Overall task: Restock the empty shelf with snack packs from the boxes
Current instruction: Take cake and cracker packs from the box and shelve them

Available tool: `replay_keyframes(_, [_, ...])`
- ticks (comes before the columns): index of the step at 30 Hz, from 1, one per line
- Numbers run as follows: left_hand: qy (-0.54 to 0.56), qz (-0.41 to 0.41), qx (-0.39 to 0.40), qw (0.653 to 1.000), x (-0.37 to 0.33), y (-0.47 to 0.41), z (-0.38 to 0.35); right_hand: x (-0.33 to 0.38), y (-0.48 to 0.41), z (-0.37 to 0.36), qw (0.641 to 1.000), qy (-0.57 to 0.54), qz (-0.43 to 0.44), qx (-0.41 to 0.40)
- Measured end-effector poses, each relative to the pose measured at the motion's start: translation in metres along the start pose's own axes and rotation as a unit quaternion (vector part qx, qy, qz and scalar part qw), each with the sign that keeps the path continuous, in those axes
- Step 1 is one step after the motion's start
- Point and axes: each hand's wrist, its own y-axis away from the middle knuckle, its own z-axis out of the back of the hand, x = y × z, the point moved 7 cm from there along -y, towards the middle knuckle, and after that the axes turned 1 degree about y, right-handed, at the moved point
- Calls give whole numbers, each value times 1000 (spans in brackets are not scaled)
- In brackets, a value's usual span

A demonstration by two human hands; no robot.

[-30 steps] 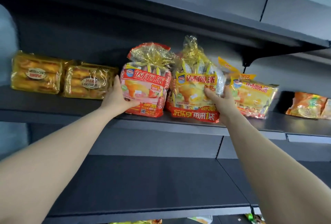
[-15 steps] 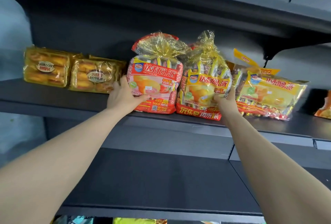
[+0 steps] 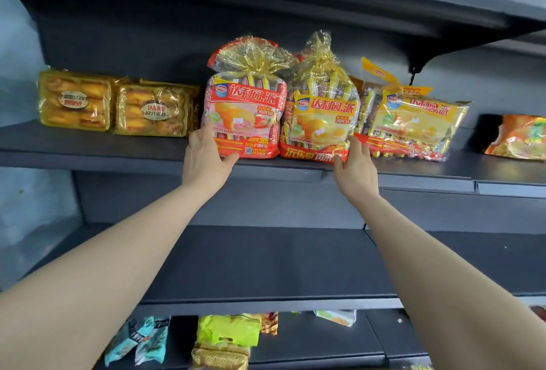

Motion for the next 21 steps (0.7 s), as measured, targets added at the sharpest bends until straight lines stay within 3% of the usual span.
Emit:
replay_keyframes(11, [69, -91, 101, 988, -17, 179, -42, -26, 189, 11, 984, 108, 135, 51])
replay_keyframes(21, [59, -67, 223, 971, 19, 341, -165, -177, 354, -18, 972, 156, 61, 162])
